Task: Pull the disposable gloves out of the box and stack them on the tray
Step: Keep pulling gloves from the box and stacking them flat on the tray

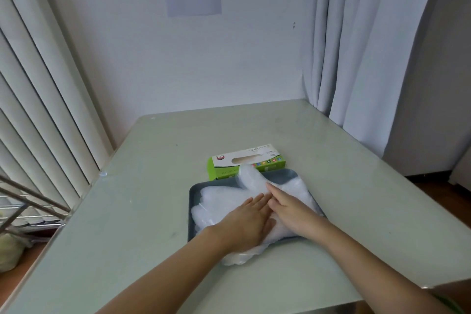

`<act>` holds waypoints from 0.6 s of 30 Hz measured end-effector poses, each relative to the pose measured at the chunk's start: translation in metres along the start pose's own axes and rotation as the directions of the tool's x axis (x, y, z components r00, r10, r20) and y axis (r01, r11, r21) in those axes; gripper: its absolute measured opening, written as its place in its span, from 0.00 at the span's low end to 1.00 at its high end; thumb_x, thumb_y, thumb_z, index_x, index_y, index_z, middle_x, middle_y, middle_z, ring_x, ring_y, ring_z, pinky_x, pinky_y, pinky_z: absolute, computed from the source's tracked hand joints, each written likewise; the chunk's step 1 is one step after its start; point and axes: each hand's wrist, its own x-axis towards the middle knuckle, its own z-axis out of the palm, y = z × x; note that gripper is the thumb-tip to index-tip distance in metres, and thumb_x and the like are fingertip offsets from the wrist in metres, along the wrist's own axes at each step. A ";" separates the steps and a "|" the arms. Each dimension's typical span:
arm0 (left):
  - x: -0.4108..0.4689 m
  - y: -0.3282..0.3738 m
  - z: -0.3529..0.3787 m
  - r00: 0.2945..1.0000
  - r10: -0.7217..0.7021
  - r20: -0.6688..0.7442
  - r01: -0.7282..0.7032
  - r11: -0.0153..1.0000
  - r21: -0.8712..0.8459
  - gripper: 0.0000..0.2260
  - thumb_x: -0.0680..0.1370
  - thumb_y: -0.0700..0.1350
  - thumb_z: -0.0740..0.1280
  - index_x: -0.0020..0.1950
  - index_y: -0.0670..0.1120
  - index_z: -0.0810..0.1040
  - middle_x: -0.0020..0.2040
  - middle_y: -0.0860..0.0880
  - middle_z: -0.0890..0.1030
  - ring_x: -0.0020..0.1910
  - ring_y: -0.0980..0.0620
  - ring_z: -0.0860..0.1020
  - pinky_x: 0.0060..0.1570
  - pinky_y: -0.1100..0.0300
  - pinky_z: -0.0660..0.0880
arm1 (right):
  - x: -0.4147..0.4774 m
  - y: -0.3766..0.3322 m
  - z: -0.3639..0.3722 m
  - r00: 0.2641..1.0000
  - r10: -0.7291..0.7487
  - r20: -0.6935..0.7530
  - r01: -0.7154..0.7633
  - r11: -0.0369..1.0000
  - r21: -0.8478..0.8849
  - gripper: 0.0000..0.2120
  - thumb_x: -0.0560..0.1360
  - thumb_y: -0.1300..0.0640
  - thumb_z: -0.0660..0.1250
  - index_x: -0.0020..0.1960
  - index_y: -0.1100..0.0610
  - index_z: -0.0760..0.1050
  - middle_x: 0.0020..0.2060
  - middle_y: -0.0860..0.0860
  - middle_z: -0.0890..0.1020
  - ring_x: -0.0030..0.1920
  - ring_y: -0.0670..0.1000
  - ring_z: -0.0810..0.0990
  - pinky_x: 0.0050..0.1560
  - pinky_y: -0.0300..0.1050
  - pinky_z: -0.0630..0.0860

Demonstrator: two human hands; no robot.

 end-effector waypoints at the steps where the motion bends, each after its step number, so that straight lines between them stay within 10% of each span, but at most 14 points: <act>1: -0.004 -0.004 0.000 1.000 -0.023 0.018 0.023 1.000 -0.011 0.25 0.85 0.52 0.48 0.79 0.44 0.46 0.80 0.47 0.46 0.78 0.51 0.45 0.74 0.60 0.40 | -0.001 0.003 -0.002 1.000 -0.014 -0.007 0.014 0.997 -0.072 0.23 0.83 0.58 0.51 0.77 0.58 0.54 0.75 0.53 0.61 0.74 0.50 0.60 0.65 0.32 0.54; 5: -0.034 -0.029 -0.006 0.989 -0.120 0.088 0.117 0.992 0.038 0.35 0.78 0.66 0.39 0.79 0.46 0.39 0.79 0.49 0.41 0.78 0.54 0.41 0.71 0.63 0.35 | 0.001 0.016 -0.004 0.996 0.014 0.086 0.030 0.871 -0.490 0.27 0.84 0.49 0.48 0.79 0.53 0.42 0.78 0.52 0.42 0.77 0.52 0.41 0.74 0.45 0.41; 11: -0.069 -0.066 -0.021 0.951 -0.284 0.124 0.252 0.942 0.222 0.61 0.52 0.75 0.17 0.79 0.43 0.40 0.79 0.46 0.41 0.78 0.50 0.39 0.72 0.58 0.34 | 0.003 0.019 -0.002 0.993 0.075 0.093 -0.010 0.829 -0.559 0.41 0.75 0.30 0.50 0.78 0.48 0.37 0.77 0.50 0.36 0.76 0.54 0.34 0.75 0.54 0.37; 15: -0.063 -0.082 -0.038 0.918 -0.348 0.190 0.312 0.930 0.194 0.47 0.70 0.75 0.38 0.78 0.43 0.54 0.79 0.47 0.55 0.78 0.49 0.48 0.75 0.53 0.44 | 0.006 0.008 -0.011 0.982 0.123 0.146 -0.012 0.804 -0.594 0.45 0.72 0.29 0.57 0.78 0.51 0.45 0.78 0.52 0.45 0.77 0.57 0.44 0.75 0.53 0.50; 18: -0.056 -0.089 -0.054 0.928 -0.373 0.010 0.371 0.925 0.080 0.21 0.80 0.61 0.55 0.62 0.47 0.75 0.62 0.49 0.76 0.64 0.47 0.70 0.62 0.58 0.64 | 0.016 -0.003 -0.027 0.997 -0.026 0.079 0.067 0.811 -0.581 0.22 0.73 0.35 0.62 0.53 0.53 0.72 0.49 0.48 0.75 0.53 0.51 0.74 0.43 0.42 0.67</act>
